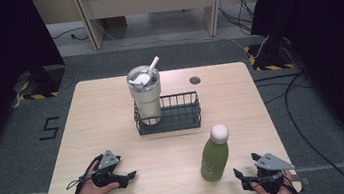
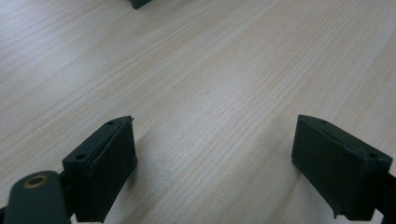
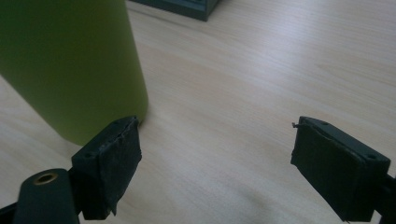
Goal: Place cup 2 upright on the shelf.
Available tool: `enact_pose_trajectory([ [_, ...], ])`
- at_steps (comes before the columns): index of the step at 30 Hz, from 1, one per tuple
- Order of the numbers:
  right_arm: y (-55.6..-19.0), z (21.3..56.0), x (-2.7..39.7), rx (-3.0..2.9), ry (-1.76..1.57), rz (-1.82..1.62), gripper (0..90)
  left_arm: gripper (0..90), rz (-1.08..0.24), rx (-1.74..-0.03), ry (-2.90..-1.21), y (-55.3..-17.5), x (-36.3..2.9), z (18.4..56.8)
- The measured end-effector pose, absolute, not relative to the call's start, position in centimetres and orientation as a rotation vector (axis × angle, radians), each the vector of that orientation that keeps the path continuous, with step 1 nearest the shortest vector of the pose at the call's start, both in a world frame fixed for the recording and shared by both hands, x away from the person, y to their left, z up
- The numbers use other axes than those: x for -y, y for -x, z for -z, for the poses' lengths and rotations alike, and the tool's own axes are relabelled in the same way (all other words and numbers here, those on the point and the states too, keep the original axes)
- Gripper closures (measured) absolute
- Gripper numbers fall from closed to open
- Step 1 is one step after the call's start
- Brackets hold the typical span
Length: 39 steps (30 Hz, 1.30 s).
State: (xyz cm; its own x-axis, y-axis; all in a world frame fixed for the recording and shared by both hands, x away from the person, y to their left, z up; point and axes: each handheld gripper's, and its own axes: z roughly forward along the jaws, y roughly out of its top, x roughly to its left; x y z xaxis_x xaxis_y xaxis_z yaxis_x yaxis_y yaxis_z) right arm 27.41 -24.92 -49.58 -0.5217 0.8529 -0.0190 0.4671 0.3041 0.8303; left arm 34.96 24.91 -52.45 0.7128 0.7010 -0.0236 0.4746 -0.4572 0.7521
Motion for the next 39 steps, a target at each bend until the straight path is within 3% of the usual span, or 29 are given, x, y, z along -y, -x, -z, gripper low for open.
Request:
enact_pose_trajectory([
  [39, -24.8, 47.9, 22.6, -2.105, -1.002, -1.322, 16.3, 12.6, -0.374, -0.891, -2.144, -35.0, -24.9, 52.4],
])
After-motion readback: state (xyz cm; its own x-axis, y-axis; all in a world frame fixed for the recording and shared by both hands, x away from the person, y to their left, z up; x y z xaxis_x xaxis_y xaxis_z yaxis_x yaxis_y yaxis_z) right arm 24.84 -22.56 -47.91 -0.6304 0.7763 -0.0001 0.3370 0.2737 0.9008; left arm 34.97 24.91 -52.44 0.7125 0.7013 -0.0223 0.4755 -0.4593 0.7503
